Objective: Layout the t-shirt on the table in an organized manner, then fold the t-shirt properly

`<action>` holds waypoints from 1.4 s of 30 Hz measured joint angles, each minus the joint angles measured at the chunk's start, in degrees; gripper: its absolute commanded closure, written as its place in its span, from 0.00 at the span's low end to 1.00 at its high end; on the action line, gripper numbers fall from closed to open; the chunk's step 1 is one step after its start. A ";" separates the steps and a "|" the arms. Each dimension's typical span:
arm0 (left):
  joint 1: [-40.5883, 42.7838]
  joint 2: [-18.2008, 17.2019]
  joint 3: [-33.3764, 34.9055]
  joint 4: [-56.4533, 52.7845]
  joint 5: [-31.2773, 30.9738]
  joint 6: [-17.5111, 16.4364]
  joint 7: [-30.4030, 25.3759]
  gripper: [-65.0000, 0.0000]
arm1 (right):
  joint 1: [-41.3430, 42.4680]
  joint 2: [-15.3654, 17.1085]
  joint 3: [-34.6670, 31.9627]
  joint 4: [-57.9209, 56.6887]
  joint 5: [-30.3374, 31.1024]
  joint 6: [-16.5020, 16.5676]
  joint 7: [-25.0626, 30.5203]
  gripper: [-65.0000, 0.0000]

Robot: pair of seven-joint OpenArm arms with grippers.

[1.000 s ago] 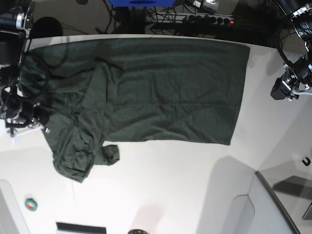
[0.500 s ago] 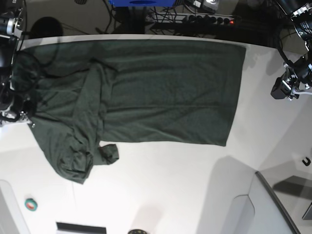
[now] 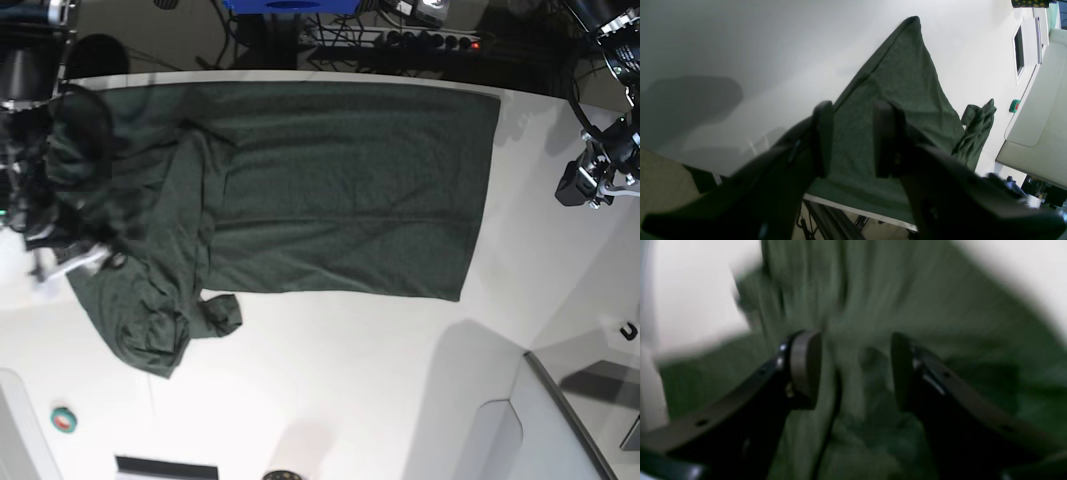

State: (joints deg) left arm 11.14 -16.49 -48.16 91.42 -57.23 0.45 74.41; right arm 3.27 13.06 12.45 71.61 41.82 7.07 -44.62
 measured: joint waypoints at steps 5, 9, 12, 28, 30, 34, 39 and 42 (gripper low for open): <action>-0.15 -0.04 -0.02 0.00 0.00 0.00 0.00 0.71 | 0.02 -2.49 -2.40 0.02 0.31 -0.02 -0.15 0.63; -0.24 -0.04 -0.02 -1.16 -0.22 -0.02 -0.02 0.71 | -0.42 -2.08 -4.70 0.00 0.13 0.00 -0.24 0.63; -0.26 0.02 -0.02 -4.15 0.13 0.00 0.02 0.71 | -0.28 -2.34 -4.96 0.00 0.15 -0.02 -0.09 0.63; -0.17 0.09 -0.02 -4.59 0.02 0.00 -0.02 0.71 | 0.46 -2.19 -4.96 -4.26 -0.09 -0.02 1.75 0.63; -0.17 0.11 -0.02 -4.59 0.02 0.00 0.00 0.71 | 0.46 -2.19 -4.96 -4.28 -0.07 0.00 1.75 0.63; -0.17 0.09 -0.02 -4.59 0.02 0.00 -0.02 0.71 | 0.48 -2.16 -4.96 -4.70 -0.02 -0.02 1.79 0.63; -0.17 0.09 -0.02 -4.59 0.02 0.00 0.00 0.71 | 0.44 -2.19 -4.96 -6.45 -0.11 0.00 1.73 0.63; -0.15 0.09 -0.02 -4.59 0.02 0.00 0.00 0.71 | 0.50 -2.16 -4.96 -6.43 -0.09 -0.02 1.77 0.64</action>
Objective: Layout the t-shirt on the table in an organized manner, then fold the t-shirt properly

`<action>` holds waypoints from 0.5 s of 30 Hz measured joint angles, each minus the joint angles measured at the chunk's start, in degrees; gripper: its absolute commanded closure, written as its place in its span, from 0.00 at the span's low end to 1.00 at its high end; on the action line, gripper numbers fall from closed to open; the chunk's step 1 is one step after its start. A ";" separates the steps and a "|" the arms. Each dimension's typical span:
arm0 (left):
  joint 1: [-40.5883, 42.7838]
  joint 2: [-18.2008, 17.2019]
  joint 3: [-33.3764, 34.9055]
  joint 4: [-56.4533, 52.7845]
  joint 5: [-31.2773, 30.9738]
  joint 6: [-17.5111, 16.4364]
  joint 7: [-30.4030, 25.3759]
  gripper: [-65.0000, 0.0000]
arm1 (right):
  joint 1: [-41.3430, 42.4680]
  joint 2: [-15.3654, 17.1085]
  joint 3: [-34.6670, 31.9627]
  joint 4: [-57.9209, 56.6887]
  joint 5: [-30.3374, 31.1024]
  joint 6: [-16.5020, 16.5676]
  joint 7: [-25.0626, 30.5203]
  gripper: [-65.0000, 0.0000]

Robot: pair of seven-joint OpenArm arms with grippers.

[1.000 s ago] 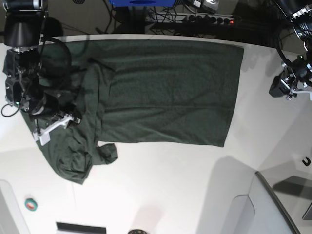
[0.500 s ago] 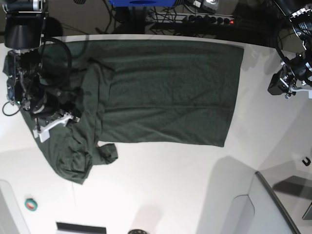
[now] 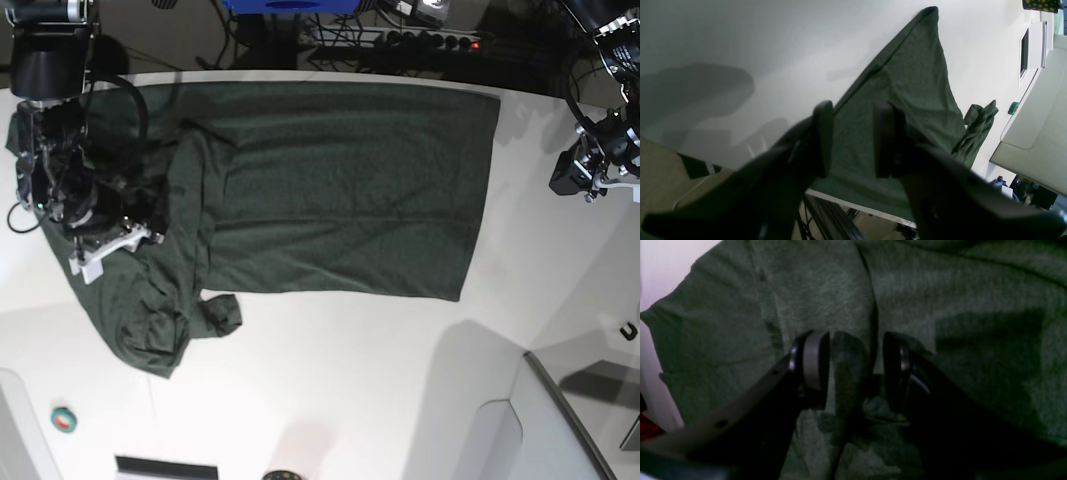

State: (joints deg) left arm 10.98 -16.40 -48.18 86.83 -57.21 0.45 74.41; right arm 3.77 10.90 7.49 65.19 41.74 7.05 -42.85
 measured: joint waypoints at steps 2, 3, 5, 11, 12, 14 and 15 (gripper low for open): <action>0.00 0.00 0.00 0.00 -0.02 0.00 0.00 0.71 | 0.00 0.00 0.00 0.04 0.02 0.00 0.02 0.64; 0.00 0.00 0.00 0.00 0.00 0.00 0.00 0.71 | -0.02 0.00 0.00 0.04 0.02 0.02 0.00 0.64; 0.00 0.00 0.00 0.00 0.00 0.00 0.00 0.71 | -0.02 0.00 0.00 0.04 0.02 0.00 0.00 0.64; -0.02 0.00 0.00 0.00 0.00 0.00 0.00 0.71 | -0.02 -0.02 0.00 0.04 0.04 0.02 -0.02 0.74; -0.02 0.00 0.00 0.00 -0.02 0.00 0.00 0.71 | -0.02 -0.02 0.00 0.04 0.11 0.02 -0.02 0.82; -0.02 0.00 0.00 0.00 0.00 0.00 0.00 0.71 | -0.02 -0.02 0.00 0.04 0.07 0.02 -0.07 0.93; 0.00 0.00 0.00 0.00 0.00 0.00 0.00 0.71 | -0.02 -0.02 0.00 0.04 0.07 0.02 -0.09 0.95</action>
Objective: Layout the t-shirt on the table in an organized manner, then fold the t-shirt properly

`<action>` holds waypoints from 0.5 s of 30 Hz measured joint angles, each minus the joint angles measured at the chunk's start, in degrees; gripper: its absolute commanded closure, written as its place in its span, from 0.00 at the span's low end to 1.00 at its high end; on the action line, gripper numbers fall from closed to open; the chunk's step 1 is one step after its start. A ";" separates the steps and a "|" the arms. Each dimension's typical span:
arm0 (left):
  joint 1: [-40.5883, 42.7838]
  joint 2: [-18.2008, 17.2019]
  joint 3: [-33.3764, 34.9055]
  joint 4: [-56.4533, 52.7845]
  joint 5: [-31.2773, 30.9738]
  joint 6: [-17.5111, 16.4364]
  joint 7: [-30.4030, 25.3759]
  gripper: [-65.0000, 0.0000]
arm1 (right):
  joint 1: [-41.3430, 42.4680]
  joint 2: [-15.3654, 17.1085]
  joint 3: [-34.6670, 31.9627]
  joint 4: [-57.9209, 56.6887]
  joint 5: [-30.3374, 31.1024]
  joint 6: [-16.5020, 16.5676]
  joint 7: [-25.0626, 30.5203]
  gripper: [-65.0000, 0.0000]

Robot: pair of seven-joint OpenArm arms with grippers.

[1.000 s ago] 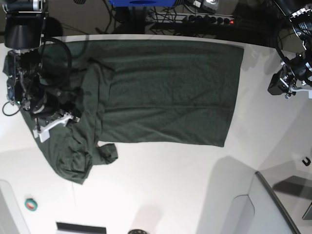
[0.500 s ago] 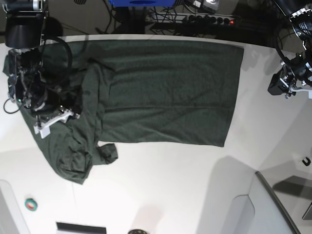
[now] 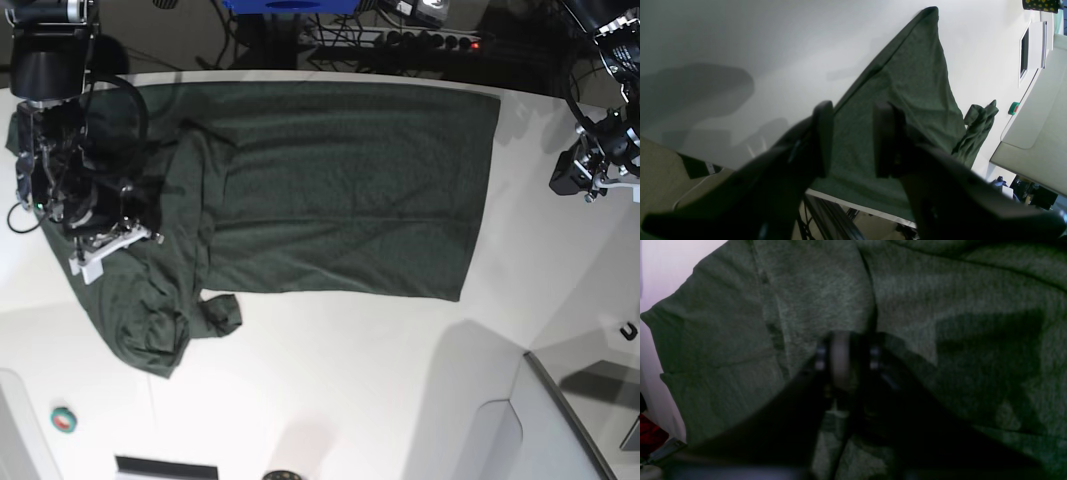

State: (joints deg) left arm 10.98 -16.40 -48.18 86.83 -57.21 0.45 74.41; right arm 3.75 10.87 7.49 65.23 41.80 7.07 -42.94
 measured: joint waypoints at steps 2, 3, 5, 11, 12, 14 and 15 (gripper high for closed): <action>-0.02 0.00 0.00 0.00 0.00 0.00 -0.02 0.71 | 0.00 0.00 0.00 0.00 0.00 0.00 0.02 0.95; -0.02 0.00 0.00 0.00 0.00 0.00 0.00 0.71 | 0.02 0.00 0.00 0.02 0.00 0.00 0.02 0.95; -0.02 0.00 0.00 0.00 0.00 0.00 0.00 0.71 | 0.00 0.00 0.00 0.04 0.00 0.00 0.00 0.96; -0.02 0.00 0.00 0.00 0.00 0.00 0.00 0.71 | -0.63 0.00 0.00 3.43 0.13 0.00 -0.22 0.99; -0.02 0.00 0.00 0.00 0.00 0.00 0.00 0.71 | -0.63 0.00 0.00 4.09 0.13 0.00 -0.35 0.99; -0.02 0.00 0.00 0.00 0.00 0.00 0.00 0.71 | -0.57 0.00 0.00 4.92 0.17 0.00 -1.55 0.99; -0.02 0.00 0.00 0.00 -0.02 0.00 0.00 0.71 | -0.61 0.00 0.00 5.11 0.15 0.00 -2.12 0.99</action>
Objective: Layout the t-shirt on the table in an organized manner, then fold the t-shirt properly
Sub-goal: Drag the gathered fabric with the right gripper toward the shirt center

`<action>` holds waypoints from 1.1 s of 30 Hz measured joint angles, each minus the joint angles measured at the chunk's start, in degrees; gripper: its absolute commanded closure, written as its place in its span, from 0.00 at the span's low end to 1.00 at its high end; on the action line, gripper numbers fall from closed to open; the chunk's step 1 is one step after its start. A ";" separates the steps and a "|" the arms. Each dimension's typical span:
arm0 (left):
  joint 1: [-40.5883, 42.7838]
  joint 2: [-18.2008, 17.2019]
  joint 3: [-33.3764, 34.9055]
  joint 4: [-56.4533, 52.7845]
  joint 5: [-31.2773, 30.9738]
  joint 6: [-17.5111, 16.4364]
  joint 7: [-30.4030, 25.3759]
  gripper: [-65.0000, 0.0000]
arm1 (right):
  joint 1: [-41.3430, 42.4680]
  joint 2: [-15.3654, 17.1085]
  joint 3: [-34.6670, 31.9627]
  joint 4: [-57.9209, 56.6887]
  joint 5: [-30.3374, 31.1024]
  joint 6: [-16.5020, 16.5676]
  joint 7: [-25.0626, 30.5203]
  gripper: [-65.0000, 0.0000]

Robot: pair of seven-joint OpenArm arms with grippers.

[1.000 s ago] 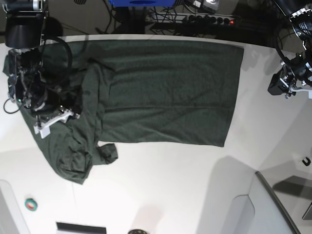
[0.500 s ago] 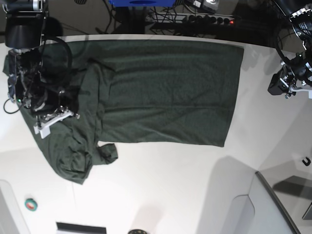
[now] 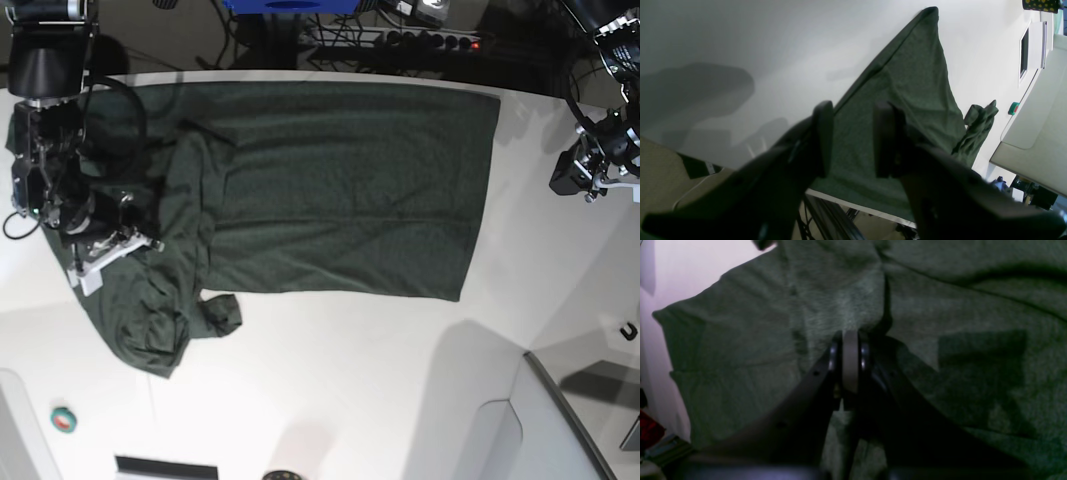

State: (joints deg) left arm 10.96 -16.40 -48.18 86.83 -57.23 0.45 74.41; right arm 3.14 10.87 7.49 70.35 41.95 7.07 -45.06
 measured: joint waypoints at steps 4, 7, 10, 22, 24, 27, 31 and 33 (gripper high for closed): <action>0.00 0.00 0.00 0.00 0.00 0.00 -0.02 0.71 | -0.90 0.02 -0.02 3.15 -0.09 0.02 -0.26 0.99; 0.00 0.00 0.00 0.00 0.02 0.00 0.00 0.71 | -2.14 -0.61 0.00 7.21 -0.24 0.00 -2.16 0.99; 0.00 -0.02 0.00 0.00 0.00 0.00 0.00 0.71 | -4.24 -1.84 -0.13 11.82 0.04 0.02 -4.85 0.99; -0.11 -1.64 0.00 -0.07 -0.17 0.00 0.00 0.71 | -16.35 -6.10 -0.46 28.33 7.17 0.02 -12.02 1.00; -0.11 -1.68 0.00 -0.07 -0.17 0.00 -0.02 0.71 | -17.92 -5.27 -3.10 28.37 9.73 0.02 -11.72 1.00; -0.13 -1.53 0.00 0.00 -0.20 0.00 0.00 0.71 | -19.80 -5.46 -7.43 28.44 10.60 0.04 -12.00 1.00; -0.13 -1.66 0.00 0.00 -0.20 0.00 0.00 0.71 | -20.50 -5.38 -14.01 28.46 10.80 0.02 -11.85 1.00; -0.13 -1.92 0.00 0.00 -0.20 0.00 0.04 0.71 | -20.85 -5.40 -16.09 28.46 10.75 0.02 -11.91 0.99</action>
State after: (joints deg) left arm 10.83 -18.33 -48.18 86.83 -57.43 0.45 74.46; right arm -17.72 5.48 -8.60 98.80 52.71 7.09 -56.97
